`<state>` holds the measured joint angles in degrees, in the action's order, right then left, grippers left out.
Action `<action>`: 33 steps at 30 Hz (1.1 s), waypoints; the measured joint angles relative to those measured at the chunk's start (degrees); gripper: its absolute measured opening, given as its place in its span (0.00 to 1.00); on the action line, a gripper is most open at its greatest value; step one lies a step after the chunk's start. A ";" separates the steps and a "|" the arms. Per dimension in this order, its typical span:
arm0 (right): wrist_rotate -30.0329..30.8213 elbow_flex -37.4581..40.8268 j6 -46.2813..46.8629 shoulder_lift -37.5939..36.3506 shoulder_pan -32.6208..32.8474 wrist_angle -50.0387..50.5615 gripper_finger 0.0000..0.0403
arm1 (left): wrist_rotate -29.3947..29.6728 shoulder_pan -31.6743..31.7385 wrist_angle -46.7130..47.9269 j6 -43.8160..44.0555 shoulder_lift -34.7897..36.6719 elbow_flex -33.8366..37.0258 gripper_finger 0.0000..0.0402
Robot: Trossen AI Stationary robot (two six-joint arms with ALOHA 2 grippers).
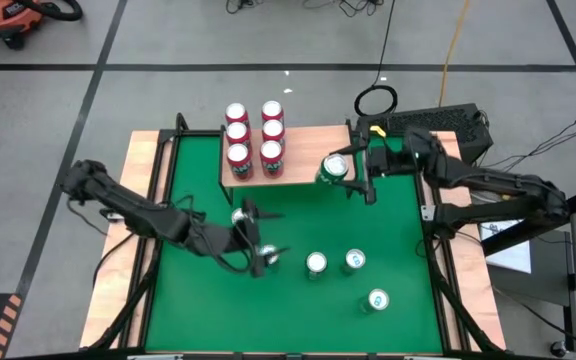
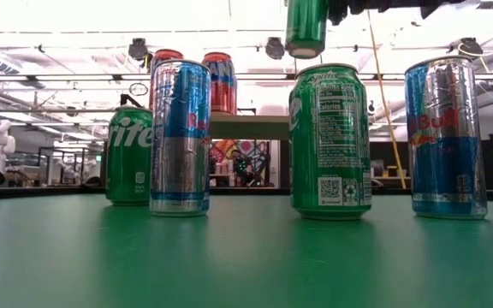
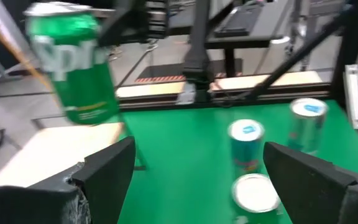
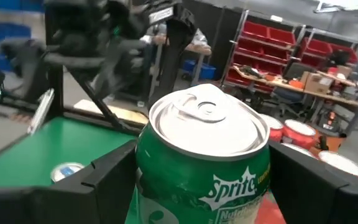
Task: Place canned beverage on shelf
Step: Put the green soda can on the shelf
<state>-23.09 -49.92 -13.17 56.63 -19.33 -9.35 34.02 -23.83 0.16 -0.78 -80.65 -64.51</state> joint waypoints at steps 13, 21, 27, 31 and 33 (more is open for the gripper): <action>-22.84 -19.93 -7.05 17.72 -13.60 9.90 0.74 | -4.01 3.98 7.63 0.55 5.82 -0.04 0.88; -33.28 -28.02 -7.48 26.87 -22.38 10.71 0.74 | -4.02 4.16 11.59 1.62 5.82 -0.04 0.88; -37.91 -29.00 -7.55 32.48 -28.01 8.61 0.74 | -3.98 5.38 11.19 2.00 5.82 -0.04 0.88; -41.82 -29.00 -7.01 35.44 -29.12 7.64 0.74 | -3.98 5.86 11.33 3.89 5.82 -0.04 0.88; -43.72 -29.00 -7.04 36.63 -29.46 7.59 0.74 | -3.98 5.86 11.19 4.86 5.80 0.07 0.88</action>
<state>-66.80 -78.91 -20.21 93.27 -48.78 -1.76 30.04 -17.98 11.35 4.09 -74.85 -64.44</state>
